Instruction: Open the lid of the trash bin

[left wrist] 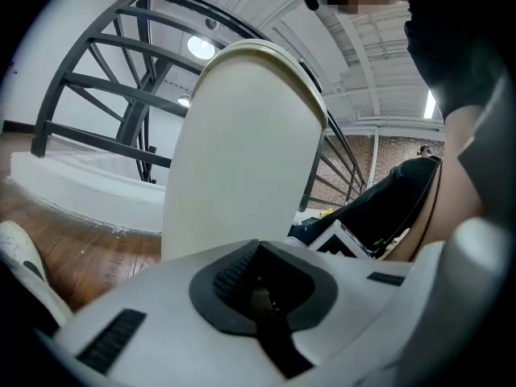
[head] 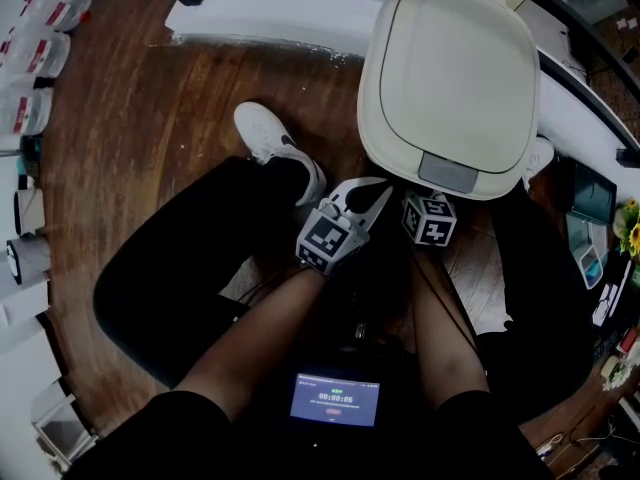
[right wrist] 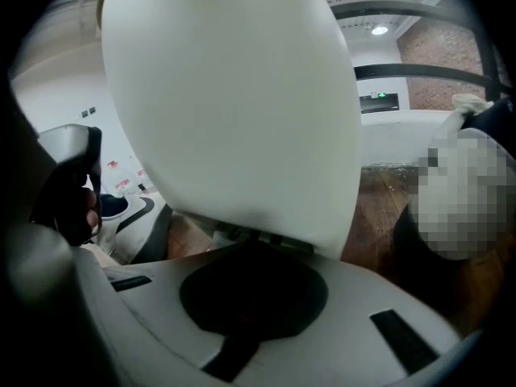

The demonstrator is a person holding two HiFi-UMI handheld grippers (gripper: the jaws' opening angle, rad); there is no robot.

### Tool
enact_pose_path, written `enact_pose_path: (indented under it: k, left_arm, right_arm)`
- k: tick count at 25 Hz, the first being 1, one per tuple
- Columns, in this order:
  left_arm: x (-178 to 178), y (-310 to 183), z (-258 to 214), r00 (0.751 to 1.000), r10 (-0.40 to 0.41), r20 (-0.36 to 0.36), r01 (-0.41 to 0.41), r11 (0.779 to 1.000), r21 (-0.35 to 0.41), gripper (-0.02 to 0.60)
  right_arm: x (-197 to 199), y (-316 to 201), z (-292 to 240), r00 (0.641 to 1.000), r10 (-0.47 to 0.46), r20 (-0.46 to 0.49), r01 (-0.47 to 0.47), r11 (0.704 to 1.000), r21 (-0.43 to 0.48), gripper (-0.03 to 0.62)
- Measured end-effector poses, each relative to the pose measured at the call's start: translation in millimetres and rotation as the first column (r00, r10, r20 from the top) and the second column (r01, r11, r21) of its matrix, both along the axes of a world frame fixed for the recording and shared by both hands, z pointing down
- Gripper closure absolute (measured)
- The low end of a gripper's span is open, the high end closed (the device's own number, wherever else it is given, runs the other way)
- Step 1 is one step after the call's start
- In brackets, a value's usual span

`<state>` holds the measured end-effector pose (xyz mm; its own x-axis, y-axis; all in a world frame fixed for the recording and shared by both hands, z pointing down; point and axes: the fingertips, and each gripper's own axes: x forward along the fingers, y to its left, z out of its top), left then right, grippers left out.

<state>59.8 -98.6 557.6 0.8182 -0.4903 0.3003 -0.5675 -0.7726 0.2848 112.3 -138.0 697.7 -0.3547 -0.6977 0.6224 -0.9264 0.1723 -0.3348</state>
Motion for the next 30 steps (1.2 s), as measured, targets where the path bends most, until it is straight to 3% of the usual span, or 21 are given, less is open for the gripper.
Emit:
enact_pose_path:
  k: [10,30]
  left_arm:
    - [-0.2,-6.2,7.5,1.0,0.007,-0.003,-0.007,1.0,-0.01,0.543]
    - [-5.8,-10.2,19.8,1.0,-0.012,0.004,0.012,0.999,-0.039,0.543]
  right_arm:
    - [5.2,-7.8,21.3,0.998,0.059,-0.009,-0.059,0.992,-0.112,0.591]
    - [4.1,-11.1,32.7,0.994,0.099,0.047,-0.091,0.984,-0.152,0.588]
